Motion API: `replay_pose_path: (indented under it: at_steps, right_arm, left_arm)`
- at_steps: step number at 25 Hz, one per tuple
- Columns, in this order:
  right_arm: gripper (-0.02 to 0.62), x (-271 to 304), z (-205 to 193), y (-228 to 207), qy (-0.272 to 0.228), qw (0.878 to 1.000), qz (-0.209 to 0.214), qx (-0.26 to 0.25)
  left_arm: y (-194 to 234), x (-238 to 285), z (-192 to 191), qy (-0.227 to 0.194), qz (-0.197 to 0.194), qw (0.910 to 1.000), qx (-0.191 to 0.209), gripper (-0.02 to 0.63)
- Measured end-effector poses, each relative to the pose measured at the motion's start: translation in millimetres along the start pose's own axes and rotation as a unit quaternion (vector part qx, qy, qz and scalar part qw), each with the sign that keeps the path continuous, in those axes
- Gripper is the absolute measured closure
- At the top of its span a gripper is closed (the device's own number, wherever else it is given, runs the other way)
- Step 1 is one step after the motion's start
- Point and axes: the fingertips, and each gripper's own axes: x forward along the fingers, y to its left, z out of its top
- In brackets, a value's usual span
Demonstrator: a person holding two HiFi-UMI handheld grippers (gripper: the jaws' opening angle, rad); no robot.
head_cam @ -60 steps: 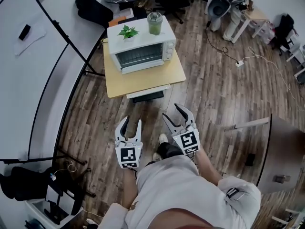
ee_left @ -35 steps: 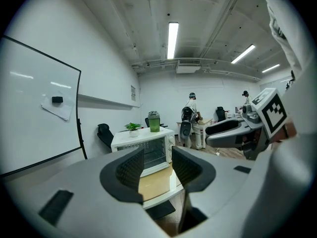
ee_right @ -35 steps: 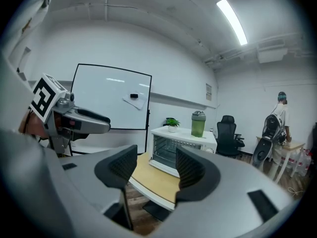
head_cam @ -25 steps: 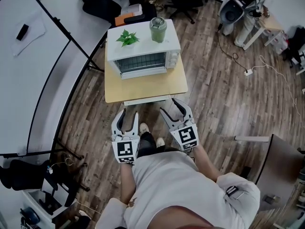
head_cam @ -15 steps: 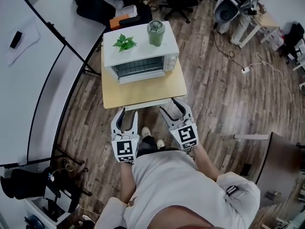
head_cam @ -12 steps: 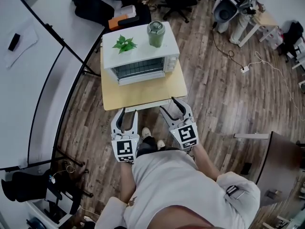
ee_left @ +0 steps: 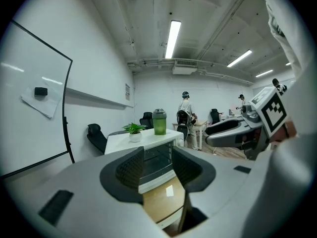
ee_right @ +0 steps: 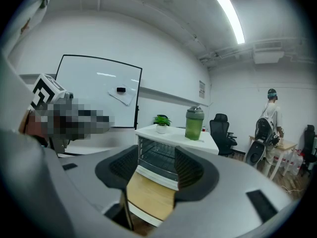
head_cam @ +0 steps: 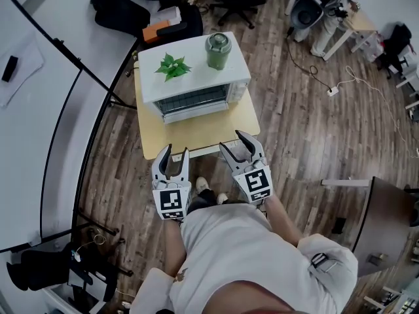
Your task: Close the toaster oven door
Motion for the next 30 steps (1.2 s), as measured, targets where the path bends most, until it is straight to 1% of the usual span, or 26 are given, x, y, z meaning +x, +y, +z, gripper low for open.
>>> replay_pose_path:
  at_steps: [9, 18, 25, 30]
  right_arm:
    - [0.365, 30.3, 4.6, -5.2, 0.01, 1.0, -0.025, 0.001]
    - [0.365, 53.9, 8.3, -7.1, 0.014, 0.999, -0.048, -0.001]
    - [0.365, 73.3, 9.9, -7.6, 0.009, 0.998, -0.057, -0.011]
    - [0.365, 87.0, -6.1, -14.6, 0.021, 0.998, -0.056, -0.006]
  left_arm:
    - [26.8, 28.7, -2.7, -0.002, -0.026, 0.9996, -0.003, 0.437]
    - [51.2, 49.8, -3.3, -0.015, -0.046, 0.9988, -0.007, 0.426]
    - [68.9, 60.7, -15.7, -0.016, -0.042, 0.9989, -0.014, 0.417]
    - [77.3, 70.0, -32.8, -0.006, -0.036, 0.9991, -0.024, 0.41]
